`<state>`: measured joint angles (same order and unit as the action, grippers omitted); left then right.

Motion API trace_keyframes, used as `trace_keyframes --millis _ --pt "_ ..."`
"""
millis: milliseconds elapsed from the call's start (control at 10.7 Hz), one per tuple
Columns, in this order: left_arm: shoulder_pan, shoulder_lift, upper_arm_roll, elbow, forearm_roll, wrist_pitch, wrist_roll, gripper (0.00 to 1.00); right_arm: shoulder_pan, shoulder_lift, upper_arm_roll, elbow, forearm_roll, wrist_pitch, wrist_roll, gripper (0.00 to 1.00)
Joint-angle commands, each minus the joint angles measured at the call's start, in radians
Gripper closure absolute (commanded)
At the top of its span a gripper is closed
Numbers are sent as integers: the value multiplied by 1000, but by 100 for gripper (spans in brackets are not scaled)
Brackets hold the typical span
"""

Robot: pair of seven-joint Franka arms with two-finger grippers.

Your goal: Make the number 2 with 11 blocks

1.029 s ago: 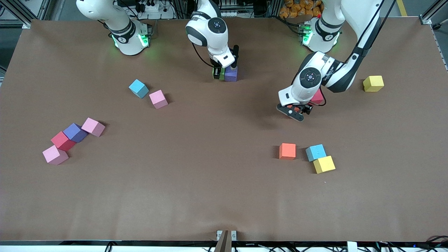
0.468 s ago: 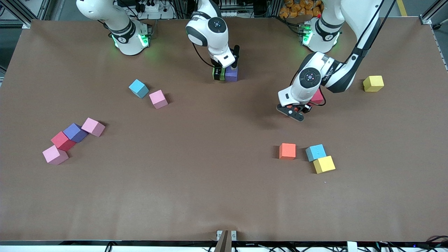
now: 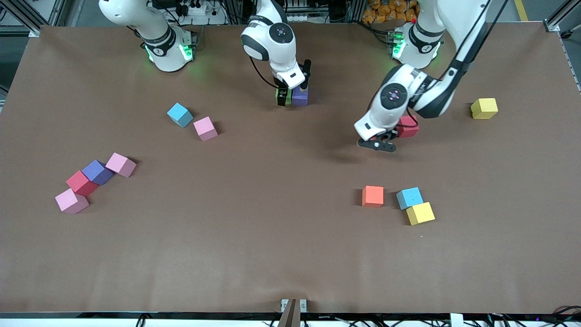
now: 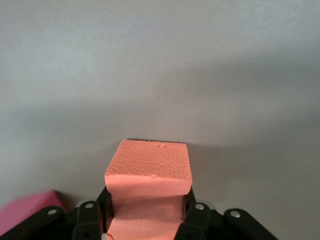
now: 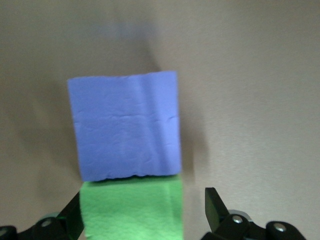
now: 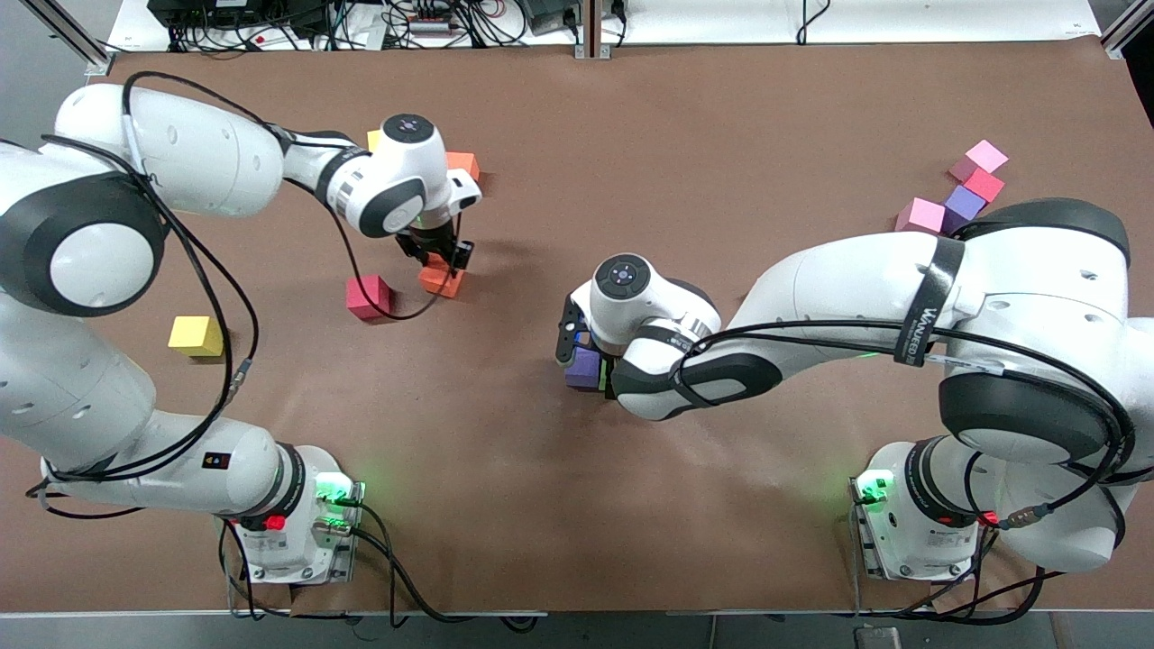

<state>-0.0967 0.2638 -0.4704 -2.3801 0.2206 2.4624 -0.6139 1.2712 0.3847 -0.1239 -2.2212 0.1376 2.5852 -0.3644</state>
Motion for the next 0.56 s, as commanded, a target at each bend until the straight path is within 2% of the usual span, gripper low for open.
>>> trace_keyframes --millis 0,281,468 --pt "3 -3 -66 5 0 4 -282 63 -45 -84 3 -3 -16 -83 -30 0" --pt "3 -6 -141 5 -21 -14 -556 63 -127 -173 -2 0 -16 -198 -80 0" --pt "5 -27 -210 5 -32 -40 -814 63 -186 -204 -10 37 -16 -281 -80 0"
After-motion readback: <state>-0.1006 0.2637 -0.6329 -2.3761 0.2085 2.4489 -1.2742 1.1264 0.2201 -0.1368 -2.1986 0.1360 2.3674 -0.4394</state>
